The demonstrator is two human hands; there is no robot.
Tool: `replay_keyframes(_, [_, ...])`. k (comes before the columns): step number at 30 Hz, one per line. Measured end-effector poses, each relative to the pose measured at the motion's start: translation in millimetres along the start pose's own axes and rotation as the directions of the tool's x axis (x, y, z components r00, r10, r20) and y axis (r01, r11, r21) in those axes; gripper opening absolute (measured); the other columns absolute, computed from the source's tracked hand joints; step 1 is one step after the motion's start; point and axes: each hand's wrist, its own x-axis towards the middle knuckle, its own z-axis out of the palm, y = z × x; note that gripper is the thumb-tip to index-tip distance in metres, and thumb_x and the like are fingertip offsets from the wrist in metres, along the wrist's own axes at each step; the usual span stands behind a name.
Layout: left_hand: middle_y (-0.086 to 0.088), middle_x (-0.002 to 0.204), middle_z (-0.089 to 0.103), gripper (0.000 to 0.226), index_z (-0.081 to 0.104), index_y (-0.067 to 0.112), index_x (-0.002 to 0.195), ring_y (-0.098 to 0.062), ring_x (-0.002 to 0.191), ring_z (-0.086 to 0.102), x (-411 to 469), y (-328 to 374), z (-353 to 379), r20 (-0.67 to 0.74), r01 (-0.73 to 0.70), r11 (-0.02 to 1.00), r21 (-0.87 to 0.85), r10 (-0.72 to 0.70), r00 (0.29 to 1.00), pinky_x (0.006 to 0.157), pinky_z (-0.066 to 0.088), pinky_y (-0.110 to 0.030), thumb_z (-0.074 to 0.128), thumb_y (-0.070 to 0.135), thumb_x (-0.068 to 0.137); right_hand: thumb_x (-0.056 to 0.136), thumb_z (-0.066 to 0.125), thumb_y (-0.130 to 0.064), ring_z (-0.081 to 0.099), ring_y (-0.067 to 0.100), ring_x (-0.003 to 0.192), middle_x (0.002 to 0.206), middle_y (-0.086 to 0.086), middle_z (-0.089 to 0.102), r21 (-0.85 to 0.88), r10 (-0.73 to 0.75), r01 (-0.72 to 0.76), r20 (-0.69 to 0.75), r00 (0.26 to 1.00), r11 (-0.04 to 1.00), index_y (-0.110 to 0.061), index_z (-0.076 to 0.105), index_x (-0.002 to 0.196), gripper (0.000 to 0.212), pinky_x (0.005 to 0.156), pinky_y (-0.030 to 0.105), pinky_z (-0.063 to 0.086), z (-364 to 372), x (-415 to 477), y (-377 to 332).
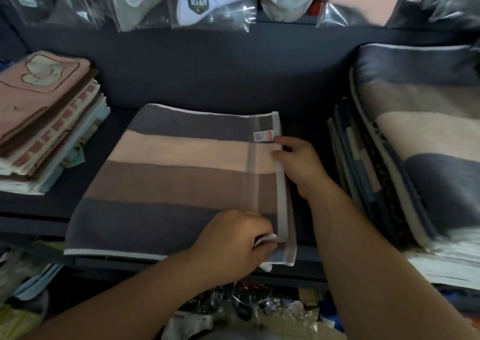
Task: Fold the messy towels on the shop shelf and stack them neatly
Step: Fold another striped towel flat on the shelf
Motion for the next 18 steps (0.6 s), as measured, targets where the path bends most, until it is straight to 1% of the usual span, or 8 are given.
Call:
replay_keyframes(3, [0.006, 0.064, 0.054, 0.028, 0.062, 0.014, 0.068, -0.01, 0.06, 0.051, 1.6, 14.2, -15.0, -0.073, -0.002, 0.998, -0.062, -0.002, 0.997, 0.056, 0.043, -0.036, 0.067, 0.03, 0.09, 0.093, 0.055, 0.007, 0.064, 0.007, 0.091, 0.115, -0.001, 0.065, -0.029, -0.074, 0.076, 0.056, 0.996, 0.997, -0.018, 0.055, 0.141, 0.054, 0.071, 0.015, 0.056, -2.0, -3.1, -9.0])
replay_keyframes(7, [0.008, 0.062, 0.056, 0.021, 0.065, 0.017, 0.068, -0.009, 0.058, 0.052, 3.2, 33.0, -43.3, -0.214, -0.046, 0.998, -0.043, 0.036, 0.976, 0.054, 0.042, -0.03, 0.073, 0.021, 0.087, 0.091, 0.054, 0.01, 0.059, -0.003, 0.086, 0.1, -0.02, 0.059, -0.038, -0.199, 0.203, 0.084, 0.976, 0.978, -0.027, 0.051, 0.139, 0.061, 0.069, 0.01, 0.054, -4.0, -4.7, -29.0])
replay_keyframes(10, [0.008, 0.064, 0.058, 0.019, 0.067, 0.016, 0.07, -0.009, 0.059, 0.053, 4.5, 39.6, -43.5, -0.239, -0.077, 0.997, -0.019, 0.07, 0.969, 0.054, 0.043, -0.031, 0.074, 0.02, 0.087, 0.089, 0.05, 0.013, 0.058, -0.003, 0.077, 0.09, -0.022, 0.057, -0.061, -0.216, 0.216, -0.004, 0.976, 0.975, -0.035, 0.054, 0.12, 0.058, 0.061, 0.009, 0.052, -10.3, -2.1, -31.1])
replay_keyframes(12, [0.006, 0.065, 0.057, 0.02, 0.066, 0.015, 0.07, -0.009, 0.059, 0.05, 6.5, 39.5, -28.0, -0.198, -0.067, 0.997, -0.023, 0.061, 0.978, 0.055, 0.043, -0.034, 0.072, 0.022, 0.088, 0.088, 0.046, 0.014, 0.059, 0.001, 0.076, 0.086, -0.017, 0.06, -0.114, -0.191, 0.185, -0.047, 0.98, 0.976, -0.036, 0.056, 0.111, 0.056, 0.063, 0.016, 0.055, -13.9, -1.9, -26.0])
replay_keyframes(14, [0.003, 0.069, 0.057, 0.023, 0.066, 0.014, 0.074, -0.011, 0.063, 0.051, 8.8, 33.7, -5.7, -0.082, -0.041, 0.999, -0.017, 0.039, 0.996, 0.059, 0.044, -0.037, 0.067, 0.028, 0.091, 0.087, 0.044, 0.012, 0.063, 0.011, 0.083, 0.09, -0.007, 0.064, -0.187, -0.143, 0.131, -0.052, 0.988, 0.974, -0.032, 0.061, 0.111, 0.053, 0.075, 0.029, 0.058, -16.3, -2.0, -16.4])
replay_keyframes(15, [0.003, 0.072, 0.058, 0.024, 0.067, 0.014, 0.077, -0.012, 0.067, 0.052, 9.2, 30.2, 5.5, 0.005, -0.045, 0.999, -0.004, 0.045, 0.999, 0.063, 0.046, -0.038, 0.065, 0.032, 0.092, 0.086, 0.044, 0.01, 0.065, 0.018, 0.089, 0.097, -0.001, 0.067, -0.248, -0.133, 0.117, -0.049, 0.99, 0.962, -0.024, 0.065, 0.116, 0.05, 0.081, 0.034, 0.059, -17.2, -0.9, -10.7])
replay_keyframes(16, [0.002, 0.075, 0.059, 0.024, 0.069, 0.015, 0.08, -0.013, 0.071, 0.053, 9.0, 27.9, 14.9, 0.095, -0.072, 0.997, -0.002, 0.072, 0.993, 0.068, 0.047, -0.038, 0.065, 0.034, 0.093, 0.084, 0.043, 0.009, 0.066, 0.023, 0.094, 0.103, 0.004, 0.068, -0.309, -0.134, 0.113, -0.048, 0.99, 0.944, -0.017, 0.067, 0.118, 0.049, 0.084, 0.036, 0.059, -18.0, -0.4, -5.9])
replay_keyframes(18, [0.0, 0.081, 0.064, 0.021, 0.072, 0.013, 0.089, -0.015, 0.079, 0.056, 8.4, 26.1, 22.2, 0.219, -0.145, 0.988, -0.051, 0.152, 0.964, 0.079, 0.048, -0.035, 0.065, 0.033, 0.092, 0.084, 0.044, 0.007, 0.065, 0.023, 0.096, 0.107, 0.006, 0.067, -0.401, -0.143, 0.11, -0.054, 0.988, 0.909, -0.01, 0.066, 0.119, 0.046, 0.077, 0.028, 0.053, -19.1, -0.1, 0.9])
